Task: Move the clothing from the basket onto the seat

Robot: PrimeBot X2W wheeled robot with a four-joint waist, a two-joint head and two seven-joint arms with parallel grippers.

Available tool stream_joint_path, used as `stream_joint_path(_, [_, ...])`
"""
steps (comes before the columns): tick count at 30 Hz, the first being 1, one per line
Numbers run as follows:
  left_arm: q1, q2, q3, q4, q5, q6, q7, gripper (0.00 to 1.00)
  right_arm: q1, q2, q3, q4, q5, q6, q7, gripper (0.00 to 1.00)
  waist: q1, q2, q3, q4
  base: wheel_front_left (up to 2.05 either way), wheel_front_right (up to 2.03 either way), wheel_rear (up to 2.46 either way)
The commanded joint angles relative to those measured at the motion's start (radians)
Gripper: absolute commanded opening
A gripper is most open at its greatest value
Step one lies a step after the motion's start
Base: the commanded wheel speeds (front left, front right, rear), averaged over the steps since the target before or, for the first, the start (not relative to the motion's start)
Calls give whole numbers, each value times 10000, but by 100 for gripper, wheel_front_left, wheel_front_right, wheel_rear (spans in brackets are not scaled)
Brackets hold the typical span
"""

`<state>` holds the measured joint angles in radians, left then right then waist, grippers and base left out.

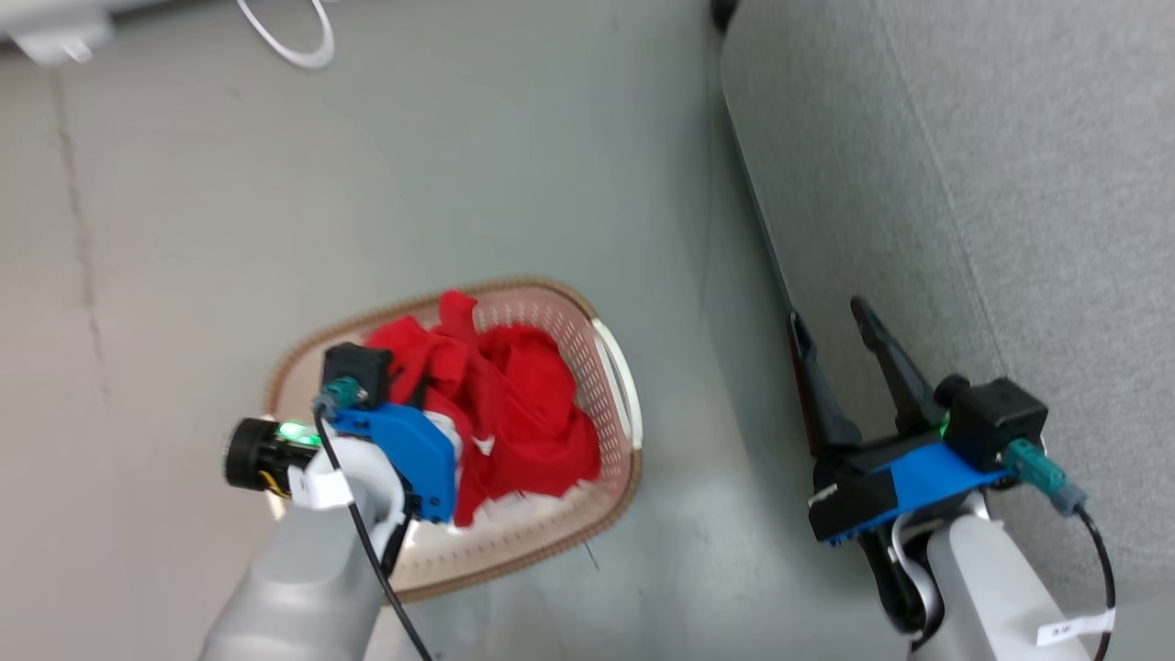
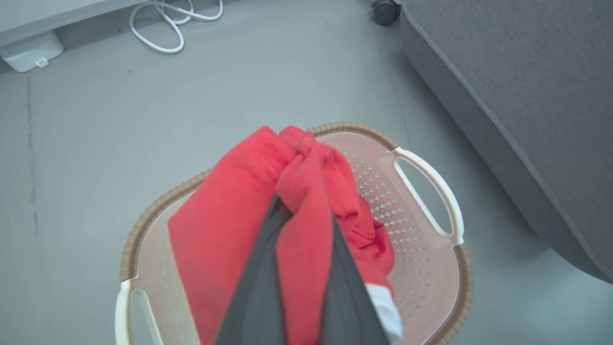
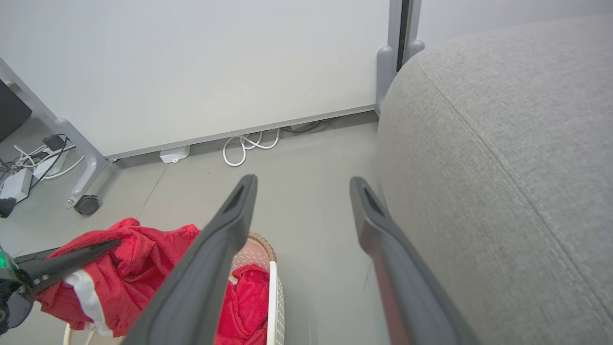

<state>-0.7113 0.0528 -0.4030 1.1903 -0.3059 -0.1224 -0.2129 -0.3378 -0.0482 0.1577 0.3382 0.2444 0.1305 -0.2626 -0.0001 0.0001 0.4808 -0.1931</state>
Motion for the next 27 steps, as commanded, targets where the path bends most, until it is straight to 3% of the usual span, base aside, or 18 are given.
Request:
stream_joint_path(1, [133, -34, -131, -141, -124, -39, -43, 0, 153, -40, -31, 58, -37, 5, -35, 100, 1, -1, -976, 467, 0, 0, 0])
stream_joint_path(13, [671, -25, -2775, -2367, -2027, -81, -117, 0, 1204, -37, -227, 520, -188, 5, 146, 100, 1, -1, -3202, 1109, 0, 0, 0])
stream_joint_path(27, [-264, -23, -4702, -4043, -3466, 12, -206, 0, 2028, -37, -270, 349, -35, 5, 507, 100, 1, -1, -4696, 1710, 0, 0, 0])
